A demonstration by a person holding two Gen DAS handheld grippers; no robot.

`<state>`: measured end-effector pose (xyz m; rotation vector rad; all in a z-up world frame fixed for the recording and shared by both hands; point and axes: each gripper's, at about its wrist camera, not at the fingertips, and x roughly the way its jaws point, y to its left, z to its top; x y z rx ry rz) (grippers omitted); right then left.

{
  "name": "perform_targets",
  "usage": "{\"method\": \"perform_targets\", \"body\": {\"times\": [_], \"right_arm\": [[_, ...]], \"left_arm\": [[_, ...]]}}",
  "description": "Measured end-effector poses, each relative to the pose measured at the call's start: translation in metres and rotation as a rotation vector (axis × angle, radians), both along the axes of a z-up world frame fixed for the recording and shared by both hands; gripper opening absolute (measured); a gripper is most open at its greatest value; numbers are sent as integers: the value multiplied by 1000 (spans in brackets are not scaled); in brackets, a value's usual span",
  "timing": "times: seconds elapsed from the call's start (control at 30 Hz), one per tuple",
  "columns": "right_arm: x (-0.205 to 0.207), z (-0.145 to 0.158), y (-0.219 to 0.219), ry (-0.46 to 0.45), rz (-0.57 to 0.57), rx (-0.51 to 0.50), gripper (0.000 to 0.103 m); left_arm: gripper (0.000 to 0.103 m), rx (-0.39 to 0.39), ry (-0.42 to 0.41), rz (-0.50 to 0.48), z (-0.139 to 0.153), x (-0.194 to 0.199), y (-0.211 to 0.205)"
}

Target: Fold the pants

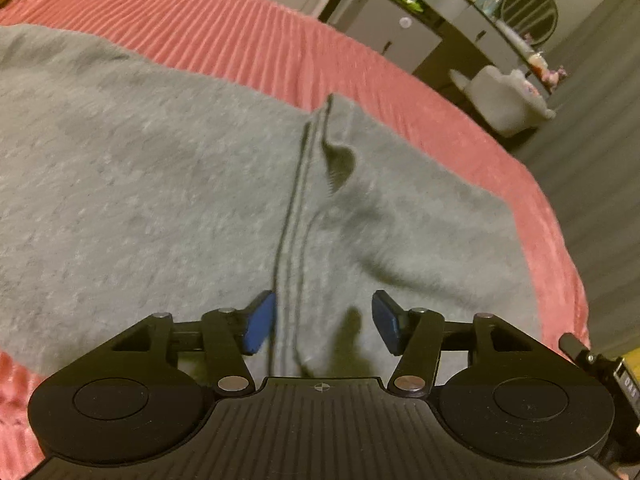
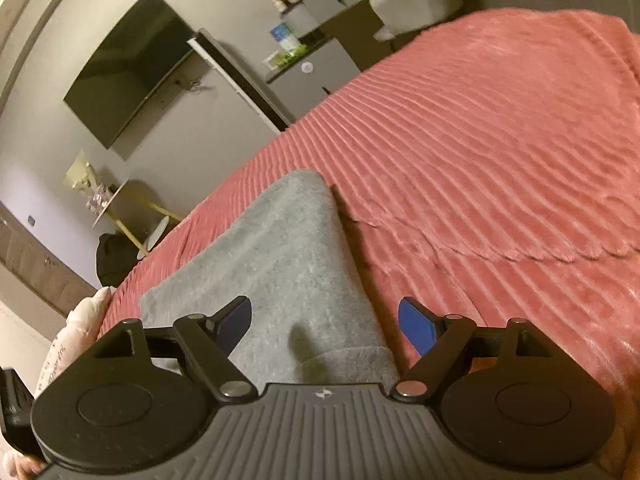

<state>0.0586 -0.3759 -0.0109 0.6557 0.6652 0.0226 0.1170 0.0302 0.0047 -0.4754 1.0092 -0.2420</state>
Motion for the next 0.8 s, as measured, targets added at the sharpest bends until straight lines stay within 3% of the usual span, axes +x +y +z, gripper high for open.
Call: {"method": "perform_targets", "body": {"times": [0.1,0.2,0.27,0.3,0.33,0.4,0.47,0.53,0.6,0.67,0.7,0.77,0.8], "right_arm": [[0,2,6,0,28,-18,81],[3,-1,6,21,42,-19,81],[4,-3,6,29,47,-16,81],[4,-3,6,31,48,-17,81],[4,-3,7,32,51,-18,81],[4,-3,8,32,57,-18,81],[4,-3,9,26,64,-23,77],[2,-2,9,13,65,-27,62],[2,-2,8,4,71,-22,48],[4,-2,10,14,84,-26,48],[6,-3,12,28,86,-42,48],[9,-5,15,53,89,-67,48],[9,-4,16,52,88,-75,48]], "left_arm": [[62,2,-13,39,1,16,-8],[68,-67,31,83,-7,42,-6],[62,-98,60,89,-16,51,-5],[45,-82,54,82,-16,55,-7],[18,-47,49,67,-15,58,-11],[16,-13,32,44,-9,59,-13],[15,-14,-43,58,4,53,-13],[15,-20,-112,74,16,43,-8],[17,46,-148,77,20,38,-10],[24,131,-83,84,9,40,-10],[35,171,-32,84,0,42,-11],[38,176,-46,97,-2,34,-11],[45,189,-51,105,2,29,-12]]}}
